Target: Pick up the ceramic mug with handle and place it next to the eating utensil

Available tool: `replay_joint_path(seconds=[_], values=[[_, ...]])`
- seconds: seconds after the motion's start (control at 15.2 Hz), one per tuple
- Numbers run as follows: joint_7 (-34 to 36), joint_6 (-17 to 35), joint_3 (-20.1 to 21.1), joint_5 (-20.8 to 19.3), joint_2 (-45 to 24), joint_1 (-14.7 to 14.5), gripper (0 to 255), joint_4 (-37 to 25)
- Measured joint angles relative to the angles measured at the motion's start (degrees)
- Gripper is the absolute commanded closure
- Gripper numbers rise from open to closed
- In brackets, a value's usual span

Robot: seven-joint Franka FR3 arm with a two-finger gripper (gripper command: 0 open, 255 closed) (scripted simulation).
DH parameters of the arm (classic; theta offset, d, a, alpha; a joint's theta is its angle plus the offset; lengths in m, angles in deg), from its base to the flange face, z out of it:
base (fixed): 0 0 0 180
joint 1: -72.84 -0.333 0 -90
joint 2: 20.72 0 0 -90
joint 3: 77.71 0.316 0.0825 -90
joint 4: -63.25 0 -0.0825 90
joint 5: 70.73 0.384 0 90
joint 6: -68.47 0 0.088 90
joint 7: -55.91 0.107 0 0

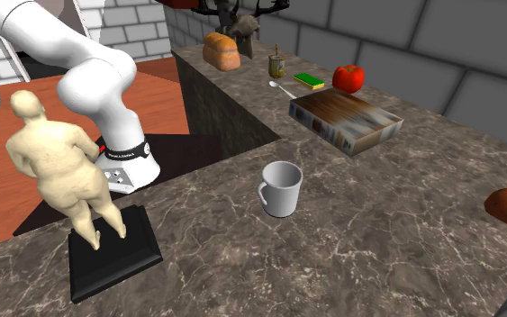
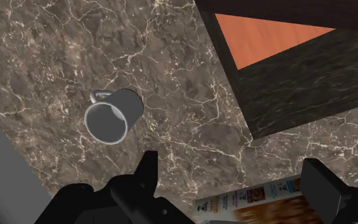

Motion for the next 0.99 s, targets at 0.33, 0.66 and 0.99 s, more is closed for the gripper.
replay_joint_path(seconds=[0.33,0.66,0.99], values=[[-1.43,4.34,-2.16,-0.97,-3.00,0.84,0,2.25],[-3.34,11.56,-5.28,-2.21,-9.19,2.07,0,4.72],[-6.00,19.19,-8.97,-3.28,-16.93,3.46,0,5.98]])
